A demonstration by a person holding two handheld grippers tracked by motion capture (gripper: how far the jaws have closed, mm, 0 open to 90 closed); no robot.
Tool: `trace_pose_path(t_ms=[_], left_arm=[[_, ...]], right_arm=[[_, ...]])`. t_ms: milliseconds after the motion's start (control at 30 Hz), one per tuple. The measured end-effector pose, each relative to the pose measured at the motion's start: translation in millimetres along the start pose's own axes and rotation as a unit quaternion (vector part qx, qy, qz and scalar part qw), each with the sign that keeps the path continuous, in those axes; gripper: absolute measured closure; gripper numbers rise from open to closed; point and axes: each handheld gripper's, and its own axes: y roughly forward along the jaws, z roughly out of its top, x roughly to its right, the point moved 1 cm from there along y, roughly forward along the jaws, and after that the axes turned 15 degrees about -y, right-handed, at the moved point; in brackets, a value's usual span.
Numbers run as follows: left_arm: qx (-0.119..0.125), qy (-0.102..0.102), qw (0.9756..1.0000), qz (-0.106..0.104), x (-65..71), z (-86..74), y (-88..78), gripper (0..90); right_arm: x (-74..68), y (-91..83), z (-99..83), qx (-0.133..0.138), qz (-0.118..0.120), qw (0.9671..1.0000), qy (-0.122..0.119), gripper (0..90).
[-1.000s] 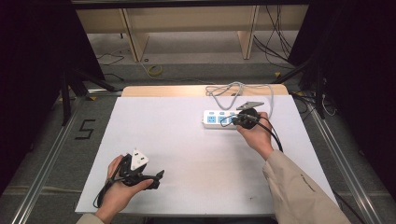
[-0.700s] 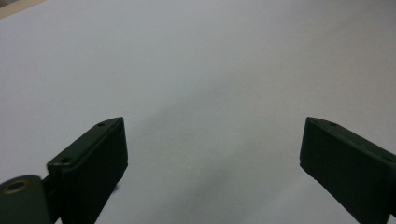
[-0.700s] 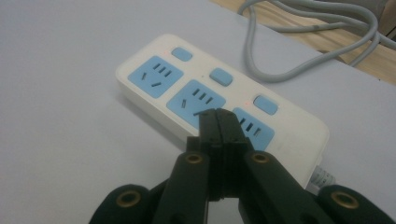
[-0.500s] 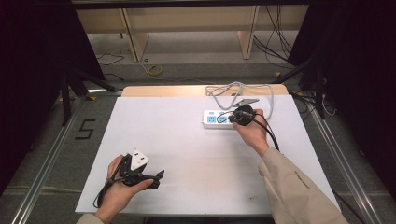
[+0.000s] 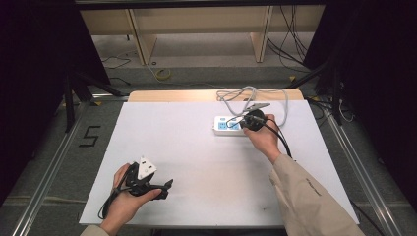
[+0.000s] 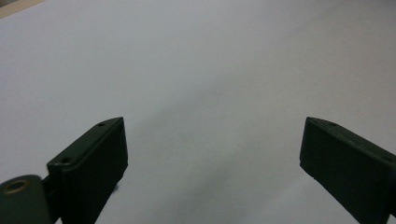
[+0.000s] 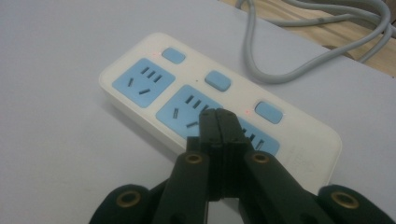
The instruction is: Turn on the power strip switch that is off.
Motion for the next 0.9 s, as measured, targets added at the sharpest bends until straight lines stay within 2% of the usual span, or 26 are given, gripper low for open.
trace_pose_path(t_ms=[900], left_arm=[[0.002, -0.003, 1.0000, -0.002, -0.1, -0.6, -0.6, 7.3]], right_arm=[[5.0, 23.0, 15.6, -0.007, 0.001, 1.0000, 0.007, 90.0]])
